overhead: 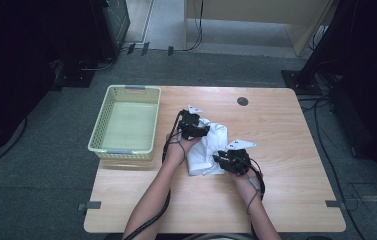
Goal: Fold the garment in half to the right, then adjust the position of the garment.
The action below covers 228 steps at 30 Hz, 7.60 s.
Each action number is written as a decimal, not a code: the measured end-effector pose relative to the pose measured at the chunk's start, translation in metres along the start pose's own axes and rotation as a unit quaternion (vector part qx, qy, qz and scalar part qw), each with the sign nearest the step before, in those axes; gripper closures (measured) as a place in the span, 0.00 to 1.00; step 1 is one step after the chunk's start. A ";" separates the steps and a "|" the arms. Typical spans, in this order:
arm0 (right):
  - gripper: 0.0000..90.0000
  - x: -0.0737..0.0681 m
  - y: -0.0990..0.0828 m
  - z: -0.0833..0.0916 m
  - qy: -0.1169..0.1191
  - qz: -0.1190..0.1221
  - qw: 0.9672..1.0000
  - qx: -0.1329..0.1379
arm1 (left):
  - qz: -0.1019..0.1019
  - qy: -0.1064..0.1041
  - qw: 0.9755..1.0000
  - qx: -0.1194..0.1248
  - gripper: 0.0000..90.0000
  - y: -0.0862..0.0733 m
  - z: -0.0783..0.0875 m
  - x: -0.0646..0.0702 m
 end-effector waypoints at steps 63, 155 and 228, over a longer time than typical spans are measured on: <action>0.45 0.010 0.038 -0.016 -0.018 0.013 0.999 -0.028 | 0.015 0.024 0.999 0.016 0.32 -0.021 0.022 -0.021; 0.37 0.008 -0.008 -0.007 0.017 0.012 1.000 0.000 | -0.010 0.060 0.998 0.015 0.31 -0.029 -0.020 -0.047; 0.71 -0.008 -0.006 -0.020 -0.002 0.071 0.997 0.009 | -0.014 0.055 0.998 0.019 0.84 -0.035 -0.018 -0.037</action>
Point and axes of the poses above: each handheld gripper's, and its own axes: z roughly backward along the jaws, y roughly out of its top, x roughly to its right, the point moved 4 cm from there along -z, roughly forward along the jaws, and after that the axes turned 10 degrees about -x, right-handed, at the moved point
